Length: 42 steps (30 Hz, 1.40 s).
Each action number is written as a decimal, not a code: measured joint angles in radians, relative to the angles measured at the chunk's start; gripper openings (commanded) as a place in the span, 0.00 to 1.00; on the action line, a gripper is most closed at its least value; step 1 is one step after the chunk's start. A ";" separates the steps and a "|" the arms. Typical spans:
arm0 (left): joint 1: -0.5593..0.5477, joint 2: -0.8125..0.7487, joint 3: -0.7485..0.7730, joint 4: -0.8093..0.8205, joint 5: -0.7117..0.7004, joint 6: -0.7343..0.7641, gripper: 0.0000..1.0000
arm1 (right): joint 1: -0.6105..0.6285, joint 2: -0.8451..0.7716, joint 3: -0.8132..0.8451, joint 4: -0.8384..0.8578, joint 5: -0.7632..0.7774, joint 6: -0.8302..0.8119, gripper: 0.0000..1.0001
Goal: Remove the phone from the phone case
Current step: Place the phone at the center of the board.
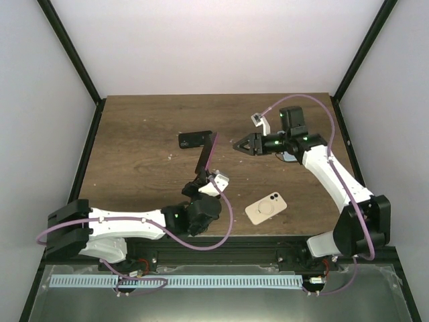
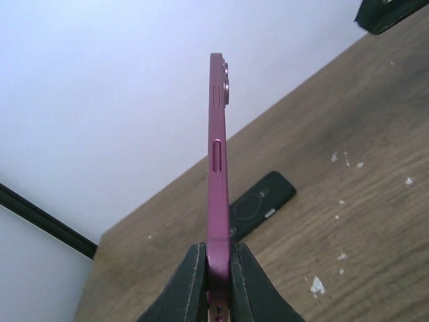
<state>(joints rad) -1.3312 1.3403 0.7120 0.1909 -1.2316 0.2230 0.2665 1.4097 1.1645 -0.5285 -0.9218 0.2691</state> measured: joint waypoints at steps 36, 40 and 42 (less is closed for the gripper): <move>0.043 0.248 0.129 0.457 -0.105 0.684 0.60 | 0.158 0.123 0.178 0.099 0.039 0.296 0.01; 0.055 0.243 0.111 0.507 -0.111 0.669 0.76 | 0.118 0.143 0.183 0.105 0.030 0.278 0.01; 0.052 0.225 0.095 0.436 -0.109 0.583 0.79 | 0.074 0.152 0.188 0.110 0.029 0.253 0.01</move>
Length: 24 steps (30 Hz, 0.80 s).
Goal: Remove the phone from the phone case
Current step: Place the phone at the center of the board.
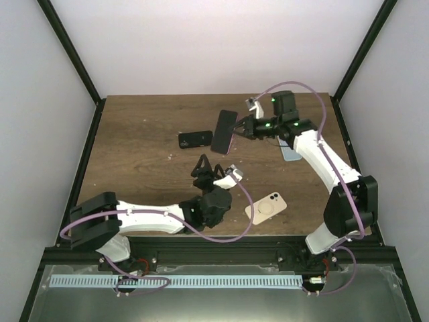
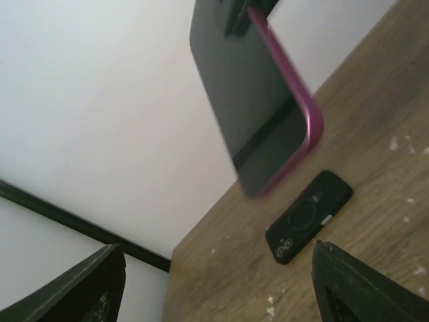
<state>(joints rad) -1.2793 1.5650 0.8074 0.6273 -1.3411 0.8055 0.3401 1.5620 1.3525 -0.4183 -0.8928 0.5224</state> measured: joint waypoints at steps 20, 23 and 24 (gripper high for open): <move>0.097 -0.417 -0.137 -0.915 0.828 -1.068 0.81 | -0.295 0.296 0.145 -0.452 -0.007 -0.795 0.01; 0.099 -0.432 -0.142 -0.916 0.854 -1.088 0.81 | -0.291 0.449 0.230 -0.527 -0.047 -0.818 0.01; 0.099 -0.436 -0.143 -0.916 0.859 -1.093 0.80 | -0.287 0.498 0.259 -0.552 -0.059 -0.821 0.01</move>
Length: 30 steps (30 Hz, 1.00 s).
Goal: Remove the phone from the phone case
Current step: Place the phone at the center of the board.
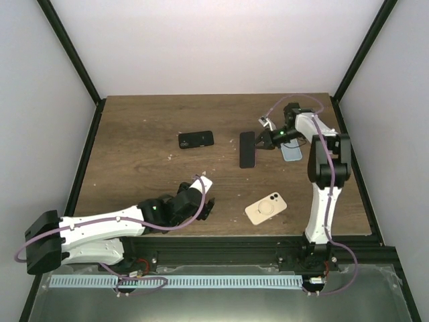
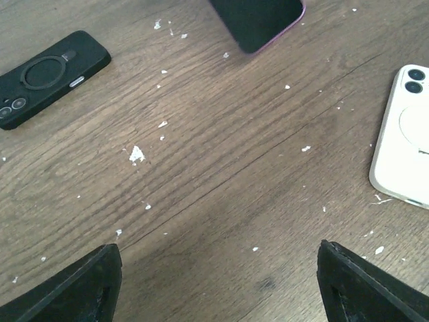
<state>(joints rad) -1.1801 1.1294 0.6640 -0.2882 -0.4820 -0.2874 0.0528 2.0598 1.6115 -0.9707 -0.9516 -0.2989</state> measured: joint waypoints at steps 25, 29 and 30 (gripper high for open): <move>0.004 0.028 -0.039 0.003 0.049 -0.036 0.80 | 0.055 0.362 0.294 -0.093 -0.031 0.095 0.28; 0.004 0.041 -0.038 0.003 0.059 -0.040 0.82 | 0.055 0.360 0.293 -0.074 0.021 0.111 0.33; 0.004 0.042 -0.037 0.003 0.060 -0.041 0.83 | 0.055 0.357 0.291 -0.066 0.040 0.116 0.34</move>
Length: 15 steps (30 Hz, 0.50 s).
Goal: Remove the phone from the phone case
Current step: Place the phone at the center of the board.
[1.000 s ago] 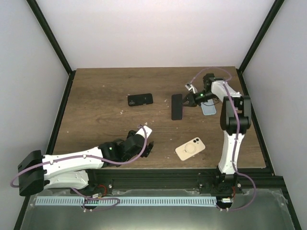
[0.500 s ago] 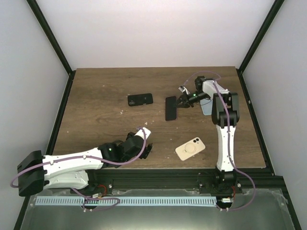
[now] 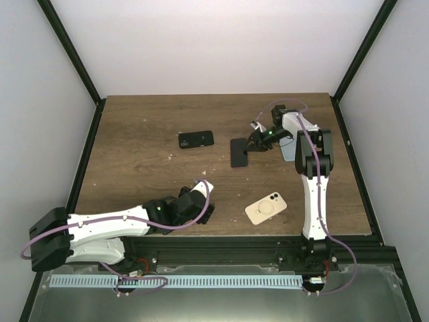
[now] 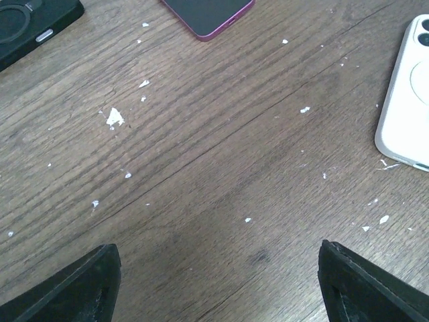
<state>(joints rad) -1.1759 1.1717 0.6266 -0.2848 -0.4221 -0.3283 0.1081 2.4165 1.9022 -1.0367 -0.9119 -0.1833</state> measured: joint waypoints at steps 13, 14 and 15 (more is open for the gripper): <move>0.000 0.120 0.129 -0.007 0.145 0.069 1.00 | -0.032 -0.477 -0.341 0.140 0.164 0.015 0.40; 0.001 0.143 0.152 -0.011 0.172 0.081 1.00 | -0.038 -0.561 -0.400 0.169 0.174 0.015 0.43; 0.001 0.173 0.180 -0.018 0.199 0.095 1.00 | -0.045 -0.640 -0.454 0.196 0.183 0.015 0.46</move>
<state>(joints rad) -1.1748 1.3445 0.8066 -0.3031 -0.2230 -0.2337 0.0631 1.7767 1.4487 -0.8410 -0.7292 -0.1680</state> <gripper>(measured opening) 0.995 0.394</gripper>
